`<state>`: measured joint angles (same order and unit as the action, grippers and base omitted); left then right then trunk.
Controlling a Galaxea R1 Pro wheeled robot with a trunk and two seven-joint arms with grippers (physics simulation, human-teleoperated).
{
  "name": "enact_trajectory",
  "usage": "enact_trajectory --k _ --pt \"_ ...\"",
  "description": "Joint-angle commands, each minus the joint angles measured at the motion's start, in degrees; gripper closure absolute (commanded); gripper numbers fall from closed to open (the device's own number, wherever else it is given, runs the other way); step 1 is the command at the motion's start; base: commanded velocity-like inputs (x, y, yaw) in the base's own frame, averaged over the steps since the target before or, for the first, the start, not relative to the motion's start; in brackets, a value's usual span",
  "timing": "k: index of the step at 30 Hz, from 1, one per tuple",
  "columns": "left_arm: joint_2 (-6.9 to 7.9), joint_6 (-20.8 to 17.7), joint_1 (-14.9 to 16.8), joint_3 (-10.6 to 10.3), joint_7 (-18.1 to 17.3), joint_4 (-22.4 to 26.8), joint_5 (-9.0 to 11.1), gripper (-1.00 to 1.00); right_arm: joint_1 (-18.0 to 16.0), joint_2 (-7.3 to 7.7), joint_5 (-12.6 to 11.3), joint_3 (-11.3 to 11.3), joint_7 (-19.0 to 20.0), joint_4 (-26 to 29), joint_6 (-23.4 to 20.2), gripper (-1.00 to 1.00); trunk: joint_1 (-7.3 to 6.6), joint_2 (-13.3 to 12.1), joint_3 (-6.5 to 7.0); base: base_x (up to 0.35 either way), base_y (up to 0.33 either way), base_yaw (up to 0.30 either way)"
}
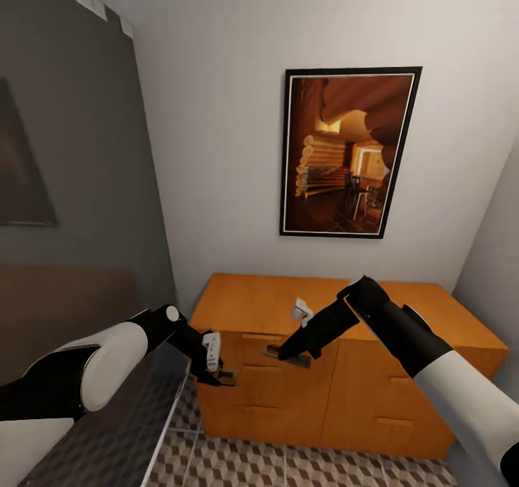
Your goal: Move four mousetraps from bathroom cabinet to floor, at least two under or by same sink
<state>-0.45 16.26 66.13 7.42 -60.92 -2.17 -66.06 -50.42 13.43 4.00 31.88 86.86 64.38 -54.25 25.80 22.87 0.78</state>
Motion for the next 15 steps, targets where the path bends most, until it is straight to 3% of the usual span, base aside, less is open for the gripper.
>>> enact_trajectory --k 1,8,15 --pt "0.01 0.44 0.05 0.50 0.22 -0.11 -0.65 1.00 -0.03 0.02 0.39 0.02 0.60 0.04 -0.77 1.00 -0.01 0.05 -0.03 -0.335 0.000 0.000" --pt "-0.02 0.44 0.05 0.50 0.17 -0.11 -0.65 1.00 -0.03 0.02 0.39 0.02 0.60 0.04 -0.77 1.00 -0.01 0.05 -0.03 -0.319 0.000 0.000" --pt "-1.26 0.36 0.04 0.45 0.31 -0.13 -0.73 1.00 -0.03 0.02 0.39 0.02 0.60 0.04 -0.77 1.00 -0.01 0.05 -0.03 -0.061 0.000 0.000"
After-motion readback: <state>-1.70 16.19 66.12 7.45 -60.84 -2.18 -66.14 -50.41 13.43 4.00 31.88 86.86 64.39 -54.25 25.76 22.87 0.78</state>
